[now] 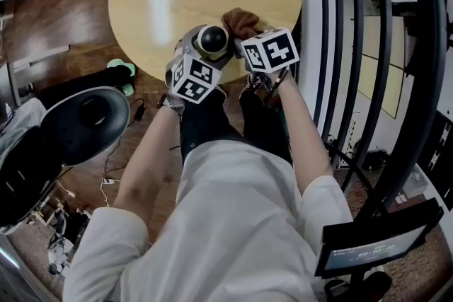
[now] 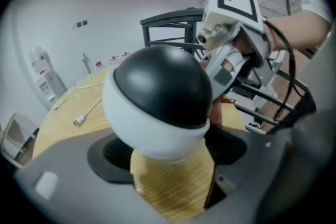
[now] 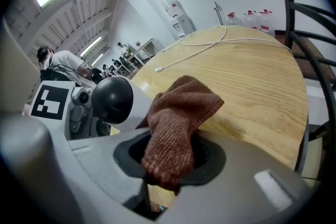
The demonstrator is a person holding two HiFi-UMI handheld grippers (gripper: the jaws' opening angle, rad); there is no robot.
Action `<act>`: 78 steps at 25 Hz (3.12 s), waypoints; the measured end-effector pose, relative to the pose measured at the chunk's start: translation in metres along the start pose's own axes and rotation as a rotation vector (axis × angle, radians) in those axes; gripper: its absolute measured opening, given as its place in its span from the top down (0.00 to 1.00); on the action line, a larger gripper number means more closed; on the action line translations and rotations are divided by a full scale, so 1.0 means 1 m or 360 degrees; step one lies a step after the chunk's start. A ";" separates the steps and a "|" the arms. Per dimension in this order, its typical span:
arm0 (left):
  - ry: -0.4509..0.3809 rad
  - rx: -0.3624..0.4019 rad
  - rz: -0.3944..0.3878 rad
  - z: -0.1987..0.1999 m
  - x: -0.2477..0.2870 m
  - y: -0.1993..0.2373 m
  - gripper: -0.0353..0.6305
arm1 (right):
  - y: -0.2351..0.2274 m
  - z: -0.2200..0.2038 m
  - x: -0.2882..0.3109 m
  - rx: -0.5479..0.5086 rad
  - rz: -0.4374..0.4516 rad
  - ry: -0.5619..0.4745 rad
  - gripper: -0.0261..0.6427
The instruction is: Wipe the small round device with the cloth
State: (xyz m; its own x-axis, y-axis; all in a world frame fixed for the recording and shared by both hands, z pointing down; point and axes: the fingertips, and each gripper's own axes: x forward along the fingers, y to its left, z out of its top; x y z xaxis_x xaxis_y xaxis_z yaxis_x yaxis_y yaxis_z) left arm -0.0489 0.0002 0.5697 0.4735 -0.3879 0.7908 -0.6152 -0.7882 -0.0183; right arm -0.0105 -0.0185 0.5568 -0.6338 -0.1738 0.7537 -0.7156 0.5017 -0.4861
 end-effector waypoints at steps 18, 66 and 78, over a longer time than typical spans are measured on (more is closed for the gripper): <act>-0.0074 0.0520 -0.0578 -0.004 0.005 -0.008 0.36 | -0.003 -0.004 0.003 0.0026 0.0043 -0.0121 0.81; -0.0180 -0.0284 0.0028 0.005 0.004 -0.006 0.36 | 0.010 0.017 -0.014 -0.0061 0.0023 0.0035 0.80; -0.0176 -0.0286 -0.0095 0.007 0.001 -0.008 0.34 | -0.005 -0.007 0.002 -0.0330 -0.0218 0.0218 0.81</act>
State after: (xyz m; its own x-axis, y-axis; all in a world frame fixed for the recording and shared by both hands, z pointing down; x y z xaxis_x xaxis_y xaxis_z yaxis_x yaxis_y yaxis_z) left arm -0.0396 0.0026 0.5665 0.5727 -0.4010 0.7150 -0.6817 -0.7173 0.1438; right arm -0.0067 -0.0155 0.5639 -0.4796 -0.1430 0.8658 -0.7075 0.6466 -0.2852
